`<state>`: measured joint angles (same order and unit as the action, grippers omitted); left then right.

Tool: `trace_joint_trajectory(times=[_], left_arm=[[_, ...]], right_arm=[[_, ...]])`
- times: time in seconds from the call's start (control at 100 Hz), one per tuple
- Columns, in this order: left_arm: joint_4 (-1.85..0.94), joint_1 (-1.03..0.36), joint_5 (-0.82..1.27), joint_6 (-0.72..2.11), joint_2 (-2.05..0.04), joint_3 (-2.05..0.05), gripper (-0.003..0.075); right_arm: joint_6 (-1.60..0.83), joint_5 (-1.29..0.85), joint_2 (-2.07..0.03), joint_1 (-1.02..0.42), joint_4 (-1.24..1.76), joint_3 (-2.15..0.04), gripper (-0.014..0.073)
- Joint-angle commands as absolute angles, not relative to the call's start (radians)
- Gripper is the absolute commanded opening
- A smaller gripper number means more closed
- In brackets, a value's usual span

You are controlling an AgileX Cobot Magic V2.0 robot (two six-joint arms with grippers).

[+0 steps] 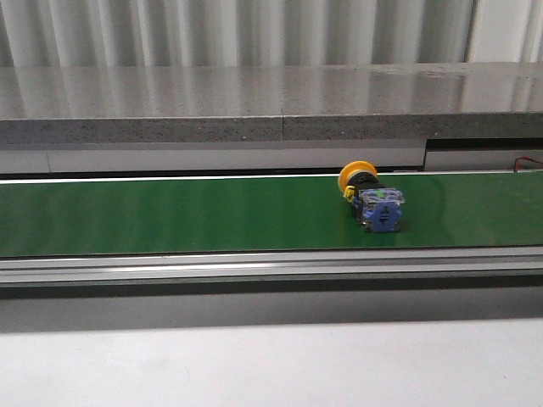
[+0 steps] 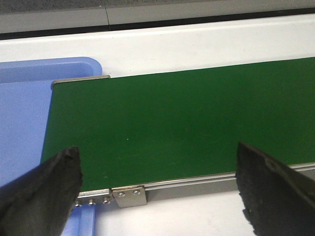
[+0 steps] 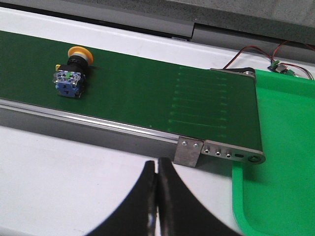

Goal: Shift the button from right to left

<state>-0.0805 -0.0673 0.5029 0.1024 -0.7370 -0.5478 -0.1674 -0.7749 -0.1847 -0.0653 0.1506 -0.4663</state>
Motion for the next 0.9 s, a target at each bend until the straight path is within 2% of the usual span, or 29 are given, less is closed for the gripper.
trace_joint_trajectory(times=[0.0, 0.17, 0.4, 0.89], left_arm=[[-0.113, -0.068, 0.492, 0.093, -0.790, -0.636, 0.0617], [-0.274, -0.109, 0.554, 0.097, -0.927, -0.784, 0.0617], [-0.377, -0.244, 0.611, 0.111, -1.127, -0.964, 0.0617], [-0.294, -0.513, 0.857, -0.115, -1.550, -1.319, 0.0617]], right_arm=[[-0.177, -0.698, -0.196, -0.066, 0.155, -0.488, -0.0066], [-0.177, -0.698, -0.196, -0.066, 0.155, -0.488, -0.0066], [-0.177, -0.698, -0.196, -0.066, 0.155, -0.488, -0.0066], [-0.177, -0.698, -0.196, -0.066, 0.155, -0.488, -0.0066]])
